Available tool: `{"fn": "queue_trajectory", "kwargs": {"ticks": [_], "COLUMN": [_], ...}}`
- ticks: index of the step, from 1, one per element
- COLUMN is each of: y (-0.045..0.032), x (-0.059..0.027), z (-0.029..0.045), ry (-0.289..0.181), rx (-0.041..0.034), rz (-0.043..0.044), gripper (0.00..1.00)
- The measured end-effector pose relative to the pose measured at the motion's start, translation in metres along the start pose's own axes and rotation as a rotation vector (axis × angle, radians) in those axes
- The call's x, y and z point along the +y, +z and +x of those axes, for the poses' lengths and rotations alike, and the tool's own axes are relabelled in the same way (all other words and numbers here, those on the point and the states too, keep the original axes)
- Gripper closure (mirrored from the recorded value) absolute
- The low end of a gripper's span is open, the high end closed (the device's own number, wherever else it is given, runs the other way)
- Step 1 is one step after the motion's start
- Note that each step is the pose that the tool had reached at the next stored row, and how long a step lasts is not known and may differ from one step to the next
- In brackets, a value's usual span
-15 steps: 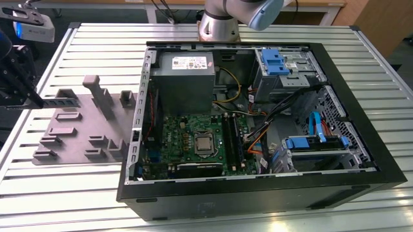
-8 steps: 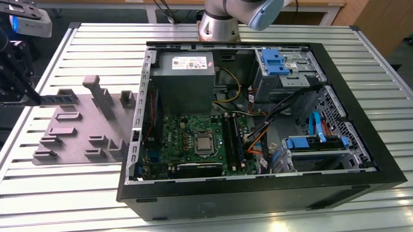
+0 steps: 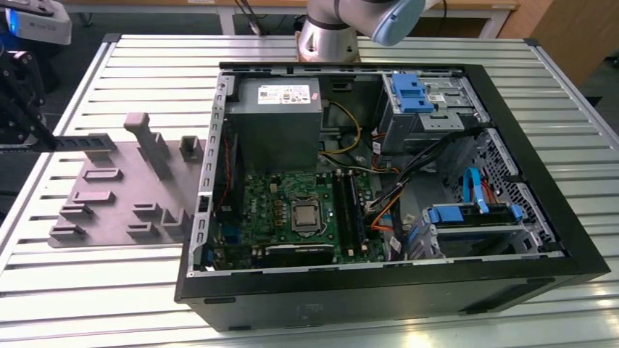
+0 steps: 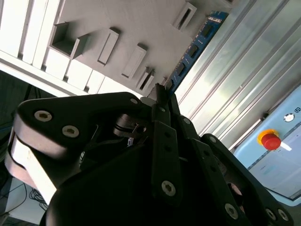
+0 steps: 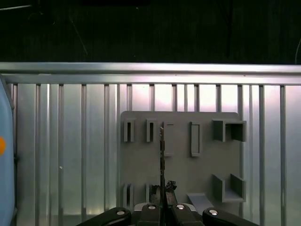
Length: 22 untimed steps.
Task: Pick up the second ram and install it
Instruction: 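Pick up the second ram and move it above second insertion slot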
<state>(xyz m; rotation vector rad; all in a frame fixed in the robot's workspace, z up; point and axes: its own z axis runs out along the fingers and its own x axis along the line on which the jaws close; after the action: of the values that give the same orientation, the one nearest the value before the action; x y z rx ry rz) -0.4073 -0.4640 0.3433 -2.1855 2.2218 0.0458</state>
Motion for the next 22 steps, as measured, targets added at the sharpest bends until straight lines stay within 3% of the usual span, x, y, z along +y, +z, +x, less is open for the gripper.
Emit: {"fn": "queue_trajectory", "kwargs": {"ticks": [14, 22], "y": [-0.0202, -0.0355], "x": [0.0001, 0.0002], "z": [-0.0042, -0.0075], "ry": [0.0, 0.0], "rx": [0.0, 0.0], "rz": [0.0, 0.0], "gripper": [0.86, 0.86]}}
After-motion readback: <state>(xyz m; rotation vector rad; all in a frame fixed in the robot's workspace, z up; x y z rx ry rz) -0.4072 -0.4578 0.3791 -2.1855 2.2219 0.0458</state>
